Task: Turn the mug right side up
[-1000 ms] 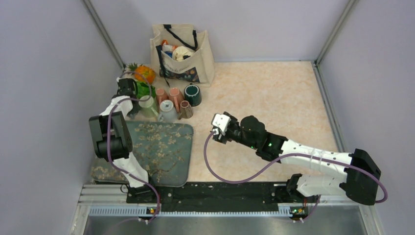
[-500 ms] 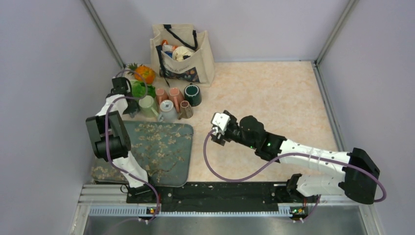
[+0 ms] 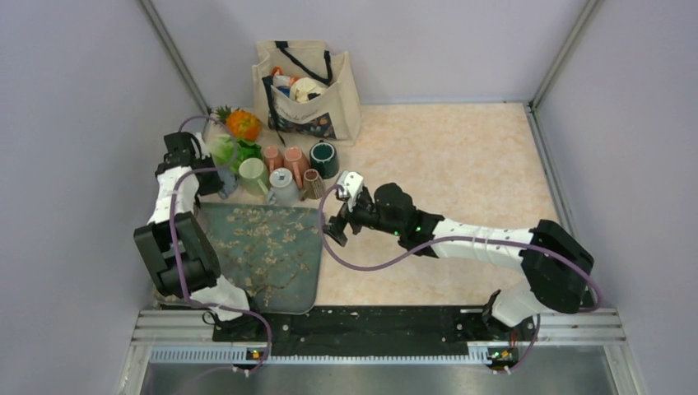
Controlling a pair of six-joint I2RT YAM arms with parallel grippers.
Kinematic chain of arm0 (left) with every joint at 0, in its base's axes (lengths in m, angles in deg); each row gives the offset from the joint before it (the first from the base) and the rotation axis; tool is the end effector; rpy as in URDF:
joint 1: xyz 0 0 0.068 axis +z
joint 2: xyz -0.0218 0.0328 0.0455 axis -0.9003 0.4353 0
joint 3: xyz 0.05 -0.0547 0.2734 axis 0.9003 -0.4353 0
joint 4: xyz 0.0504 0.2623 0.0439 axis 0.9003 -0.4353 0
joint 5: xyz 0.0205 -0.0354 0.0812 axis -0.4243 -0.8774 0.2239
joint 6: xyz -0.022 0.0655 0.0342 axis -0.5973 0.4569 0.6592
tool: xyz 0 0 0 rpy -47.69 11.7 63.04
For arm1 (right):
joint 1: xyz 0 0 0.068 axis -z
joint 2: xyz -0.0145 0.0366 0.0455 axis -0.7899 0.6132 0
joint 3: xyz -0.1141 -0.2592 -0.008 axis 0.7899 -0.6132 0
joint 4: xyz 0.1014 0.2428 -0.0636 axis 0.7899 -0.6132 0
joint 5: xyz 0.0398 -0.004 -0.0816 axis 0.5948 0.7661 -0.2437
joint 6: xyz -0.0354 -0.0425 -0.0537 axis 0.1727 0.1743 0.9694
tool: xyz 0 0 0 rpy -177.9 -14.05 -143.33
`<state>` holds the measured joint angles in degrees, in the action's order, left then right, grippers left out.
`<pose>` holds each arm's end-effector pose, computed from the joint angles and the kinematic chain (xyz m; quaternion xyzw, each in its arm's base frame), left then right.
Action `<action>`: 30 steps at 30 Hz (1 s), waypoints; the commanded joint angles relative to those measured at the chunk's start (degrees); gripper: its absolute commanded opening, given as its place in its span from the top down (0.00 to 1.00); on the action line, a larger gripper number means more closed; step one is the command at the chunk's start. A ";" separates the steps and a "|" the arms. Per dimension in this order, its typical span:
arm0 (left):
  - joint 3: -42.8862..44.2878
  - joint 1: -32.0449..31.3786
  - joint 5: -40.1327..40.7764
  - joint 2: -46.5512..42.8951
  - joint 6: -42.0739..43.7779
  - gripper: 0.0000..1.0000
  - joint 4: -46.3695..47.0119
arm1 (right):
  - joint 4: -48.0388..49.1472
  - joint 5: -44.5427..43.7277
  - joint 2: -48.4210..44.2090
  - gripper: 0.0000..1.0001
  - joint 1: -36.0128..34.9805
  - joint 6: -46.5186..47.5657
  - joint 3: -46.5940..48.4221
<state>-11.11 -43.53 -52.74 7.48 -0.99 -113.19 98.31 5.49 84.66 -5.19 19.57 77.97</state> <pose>0.3460 0.1240 0.2338 -0.1788 0.9351 0.0039 0.3059 0.1911 0.3135 0.2634 -0.4339 0.6473 0.3217 0.5378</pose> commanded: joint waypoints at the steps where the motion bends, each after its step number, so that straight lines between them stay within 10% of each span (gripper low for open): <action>1: -0.42 1.28 -6.55 -5.47 0.88 1.00 -1.14 | 7.21 3.76 4.39 0.01 0.42 -9.18 6.02; 30: 2.16 -6.91 -45.61 -19.41 0.10 1.00 -6.90 | 27.82 13.94 32.13 0.11 7.36 -50.44 30.52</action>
<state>-12.29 -49.10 -90.34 -8.06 2.32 -122.28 120.38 16.48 115.07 1.94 -24.84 103.17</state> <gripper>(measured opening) 0.222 0.925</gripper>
